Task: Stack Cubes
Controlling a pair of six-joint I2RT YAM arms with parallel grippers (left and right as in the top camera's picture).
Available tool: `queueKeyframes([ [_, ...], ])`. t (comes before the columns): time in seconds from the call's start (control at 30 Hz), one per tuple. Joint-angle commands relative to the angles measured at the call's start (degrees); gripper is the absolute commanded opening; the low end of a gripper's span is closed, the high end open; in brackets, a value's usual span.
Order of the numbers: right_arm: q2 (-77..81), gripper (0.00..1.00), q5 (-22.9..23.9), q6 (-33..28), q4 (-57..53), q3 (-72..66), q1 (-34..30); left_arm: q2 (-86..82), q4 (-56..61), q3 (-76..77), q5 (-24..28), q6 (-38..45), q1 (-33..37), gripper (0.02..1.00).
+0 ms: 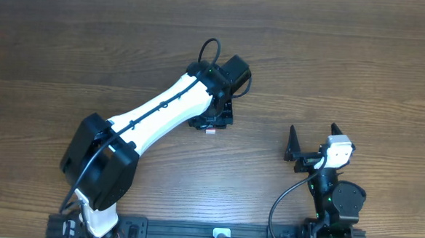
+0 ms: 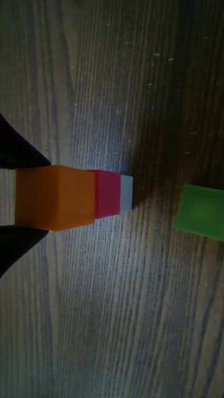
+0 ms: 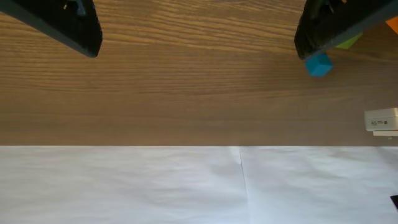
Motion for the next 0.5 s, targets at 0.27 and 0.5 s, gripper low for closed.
queueKeyframes([
  [0.27, -0.26, 0.993, -0.22, -0.46, -0.24, -0.26, -0.26, 1.22, -0.2, -0.55, 0.28, 0.66, 0.28, 0.169],
  [0.5, -0.26, 0.993, -0.22, -0.46, -0.24, -0.26, -0.26, 1.25, -0.22, -0.55, 0.28, 0.66, 0.28, 0.174],
])
